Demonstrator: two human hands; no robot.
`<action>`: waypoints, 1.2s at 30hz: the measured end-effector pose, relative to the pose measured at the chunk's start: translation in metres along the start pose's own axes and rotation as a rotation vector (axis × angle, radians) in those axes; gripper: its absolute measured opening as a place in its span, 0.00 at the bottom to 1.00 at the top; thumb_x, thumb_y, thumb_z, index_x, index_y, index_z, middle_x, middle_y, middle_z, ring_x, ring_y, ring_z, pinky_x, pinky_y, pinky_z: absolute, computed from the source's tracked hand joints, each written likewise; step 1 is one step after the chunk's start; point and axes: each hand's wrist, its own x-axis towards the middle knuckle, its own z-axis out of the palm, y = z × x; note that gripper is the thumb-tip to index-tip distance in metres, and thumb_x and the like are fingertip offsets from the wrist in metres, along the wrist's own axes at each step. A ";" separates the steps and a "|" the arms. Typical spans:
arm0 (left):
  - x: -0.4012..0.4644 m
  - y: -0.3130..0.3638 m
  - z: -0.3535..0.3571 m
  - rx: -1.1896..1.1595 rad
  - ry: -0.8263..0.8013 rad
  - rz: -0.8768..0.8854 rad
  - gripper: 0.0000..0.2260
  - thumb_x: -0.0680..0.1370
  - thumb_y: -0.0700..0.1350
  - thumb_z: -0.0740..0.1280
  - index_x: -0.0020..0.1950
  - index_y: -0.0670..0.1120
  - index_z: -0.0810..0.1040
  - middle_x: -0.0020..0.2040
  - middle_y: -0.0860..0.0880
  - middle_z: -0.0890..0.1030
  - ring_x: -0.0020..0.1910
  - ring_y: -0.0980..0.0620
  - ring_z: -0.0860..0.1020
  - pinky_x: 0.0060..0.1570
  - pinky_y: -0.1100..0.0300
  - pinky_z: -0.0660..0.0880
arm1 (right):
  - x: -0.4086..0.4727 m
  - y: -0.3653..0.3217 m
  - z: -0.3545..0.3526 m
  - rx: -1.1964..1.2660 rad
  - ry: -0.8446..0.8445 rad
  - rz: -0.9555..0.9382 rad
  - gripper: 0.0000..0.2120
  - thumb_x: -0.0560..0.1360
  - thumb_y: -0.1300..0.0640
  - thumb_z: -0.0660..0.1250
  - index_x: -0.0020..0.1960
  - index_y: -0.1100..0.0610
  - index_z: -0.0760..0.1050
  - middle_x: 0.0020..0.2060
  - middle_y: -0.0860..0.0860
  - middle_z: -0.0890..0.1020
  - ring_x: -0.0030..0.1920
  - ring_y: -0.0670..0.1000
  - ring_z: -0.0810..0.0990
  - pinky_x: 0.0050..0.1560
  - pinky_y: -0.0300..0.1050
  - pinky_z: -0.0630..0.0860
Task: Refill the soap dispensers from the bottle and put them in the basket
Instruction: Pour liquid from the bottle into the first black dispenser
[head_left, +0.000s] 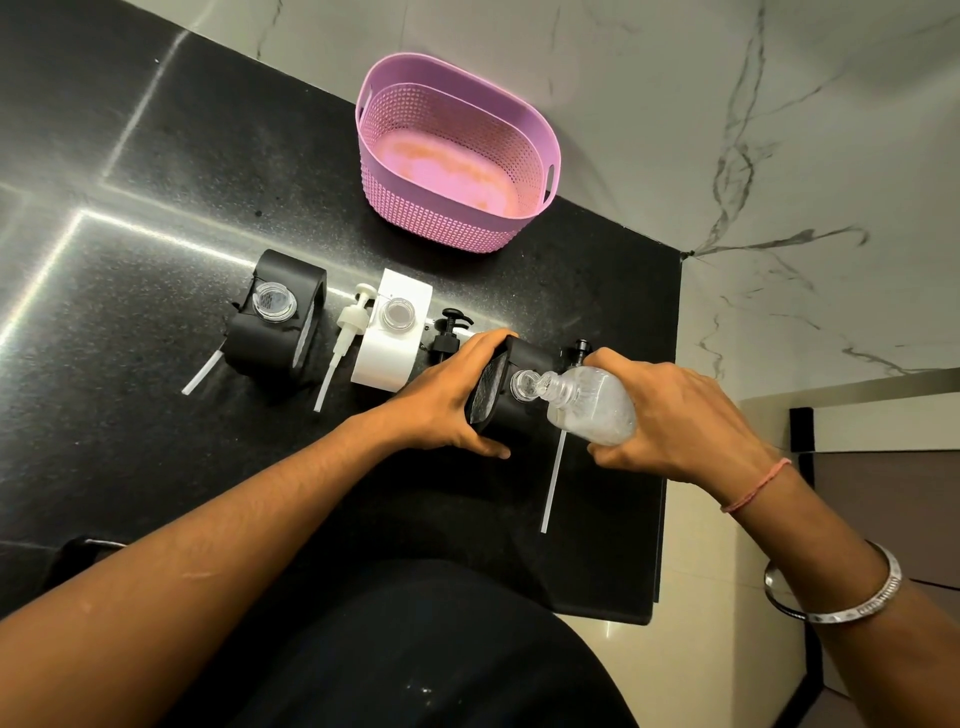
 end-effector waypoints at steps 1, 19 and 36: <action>0.000 0.000 0.000 0.001 0.000 0.001 0.57 0.62 0.54 0.88 0.82 0.59 0.55 0.76 0.60 0.66 0.72 0.54 0.72 0.71 0.48 0.74 | 0.000 0.000 0.000 0.002 0.001 -0.001 0.38 0.67 0.37 0.79 0.69 0.42 0.65 0.54 0.45 0.79 0.49 0.48 0.78 0.48 0.45 0.81; 0.001 0.000 0.000 0.010 -0.003 0.006 0.57 0.61 0.56 0.88 0.81 0.61 0.55 0.74 0.62 0.66 0.72 0.54 0.73 0.71 0.44 0.74 | -0.002 -0.002 -0.002 -0.004 -0.006 0.002 0.37 0.66 0.37 0.78 0.68 0.41 0.64 0.53 0.42 0.77 0.49 0.48 0.78 0.48 0.47 0.82; 0.000 0.000 0.000 0.004 0.001 0.002 0.58 0.61 0.55 0.88 0.81 0.59 0.56 0.75 0.61 0.67 0.72 0.53 0.73 0.72 0.45 0.74 | -0.001 -0.005 -0.004 -0.011 -0.023 0.015 0.37 0.66 0.37 0.78 0.68 0.41 0.63 0.50 0.41 0.75 0.47 0.48 0.78 0.47 0.47 0.81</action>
